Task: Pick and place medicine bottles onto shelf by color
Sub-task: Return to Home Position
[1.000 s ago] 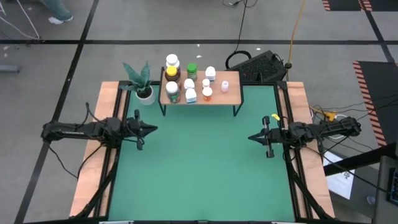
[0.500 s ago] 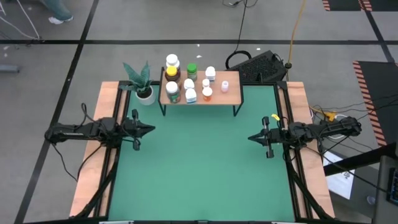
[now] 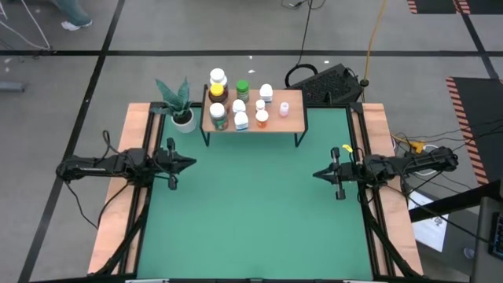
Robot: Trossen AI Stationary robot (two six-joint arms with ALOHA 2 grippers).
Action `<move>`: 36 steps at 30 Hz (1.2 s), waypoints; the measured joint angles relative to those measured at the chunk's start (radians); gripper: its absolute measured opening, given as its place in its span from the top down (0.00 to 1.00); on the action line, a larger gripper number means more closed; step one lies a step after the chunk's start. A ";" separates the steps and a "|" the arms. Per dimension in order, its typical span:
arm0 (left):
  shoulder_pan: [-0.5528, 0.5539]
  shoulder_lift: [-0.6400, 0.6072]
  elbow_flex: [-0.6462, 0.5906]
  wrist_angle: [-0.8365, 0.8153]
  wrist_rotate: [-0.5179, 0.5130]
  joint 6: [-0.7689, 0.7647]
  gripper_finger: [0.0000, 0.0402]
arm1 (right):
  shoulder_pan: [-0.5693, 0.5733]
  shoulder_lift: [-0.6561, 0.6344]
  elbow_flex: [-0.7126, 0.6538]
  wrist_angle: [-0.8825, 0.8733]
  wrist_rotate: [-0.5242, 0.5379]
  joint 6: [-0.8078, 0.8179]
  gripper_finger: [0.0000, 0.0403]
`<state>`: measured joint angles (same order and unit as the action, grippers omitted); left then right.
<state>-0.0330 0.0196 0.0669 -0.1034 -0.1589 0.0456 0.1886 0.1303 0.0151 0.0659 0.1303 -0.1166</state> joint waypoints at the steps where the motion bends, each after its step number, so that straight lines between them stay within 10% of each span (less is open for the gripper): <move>1: 0.000 0.000 0.000 0.001 0.000 0.000 0.95 | 0.000 0.000 0.000 0.003 0.000 0.000 1.00; 36: 0.000 0.000 0.000 0.001 0.000 0.001 0.95 | 0.000 0.000 0.000 0.206 0.000 -0.106 1.00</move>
<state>-0.0330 0.0193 0.0669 -0.1028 -0.1593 0.0469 0.1886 0.1303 0.0151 0.2722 0.1303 -0.2222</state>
